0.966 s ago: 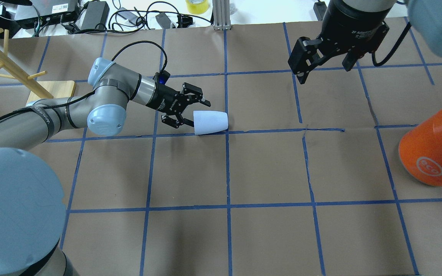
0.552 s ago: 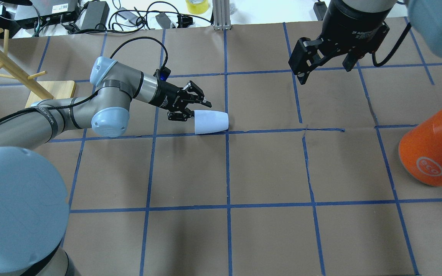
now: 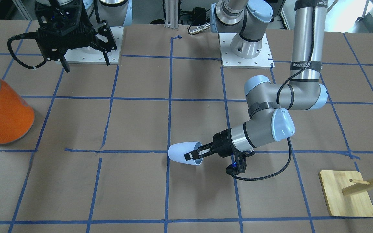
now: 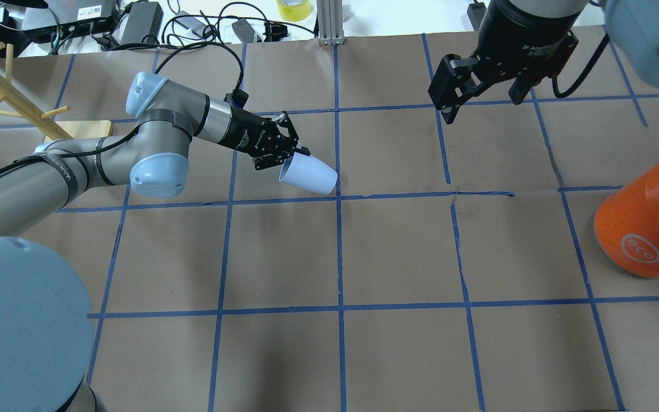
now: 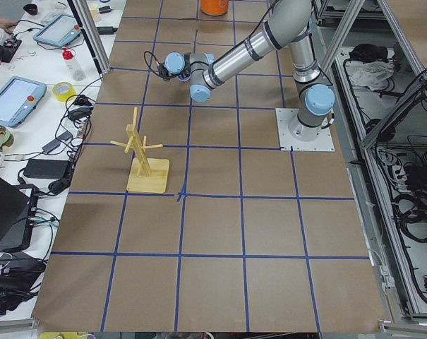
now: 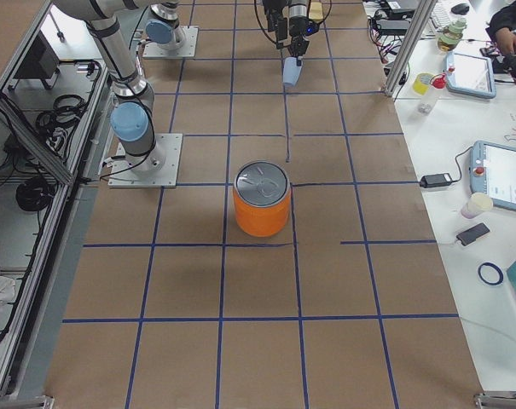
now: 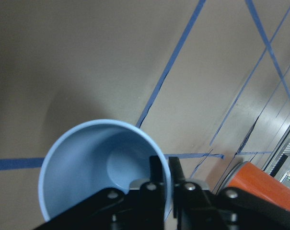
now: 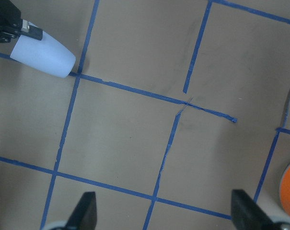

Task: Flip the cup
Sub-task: 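Grip the cup rim with the left gripper and lift it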

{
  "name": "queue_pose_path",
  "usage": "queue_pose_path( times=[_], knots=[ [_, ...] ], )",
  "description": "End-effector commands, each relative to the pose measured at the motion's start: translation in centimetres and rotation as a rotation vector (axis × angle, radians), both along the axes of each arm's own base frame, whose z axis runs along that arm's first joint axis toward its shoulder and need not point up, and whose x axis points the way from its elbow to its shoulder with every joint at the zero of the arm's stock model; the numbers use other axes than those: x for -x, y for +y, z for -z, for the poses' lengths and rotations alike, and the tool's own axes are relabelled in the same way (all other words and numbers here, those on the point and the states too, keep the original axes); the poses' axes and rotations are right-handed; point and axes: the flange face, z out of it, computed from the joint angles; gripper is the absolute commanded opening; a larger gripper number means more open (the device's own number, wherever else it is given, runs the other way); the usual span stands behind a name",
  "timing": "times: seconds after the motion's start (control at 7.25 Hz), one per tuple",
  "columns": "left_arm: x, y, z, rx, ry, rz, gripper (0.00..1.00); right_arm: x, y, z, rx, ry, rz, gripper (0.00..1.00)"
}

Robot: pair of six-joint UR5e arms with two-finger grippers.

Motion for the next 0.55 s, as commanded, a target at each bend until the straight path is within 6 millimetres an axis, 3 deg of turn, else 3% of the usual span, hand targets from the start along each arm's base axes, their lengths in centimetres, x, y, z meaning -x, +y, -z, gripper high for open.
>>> queue_pose_path(
  times=[0.0, 0.14, 0.41],
  knots=[
    [-1.0, -1.7, -5.3, 0.061, -0.131, -0.062, 0.0, 0.0, -0.2, 0.2, 0.001, -0.002, -0.002, 1.0],
    [-2.2, -2.5, -6.9, 0.113, -0.224, -0.066, 0.0, 0.0, -0.2, 0.2, 0.006, -0.003, -0.005, 1.0],
    [-4.9, -3.5, -8.7, 0.183, -0.507, 0.101, 0.0, 0.0, -0.3, 0.2, 0.007, -0.001, -0.003, 1.0]
  ],
)
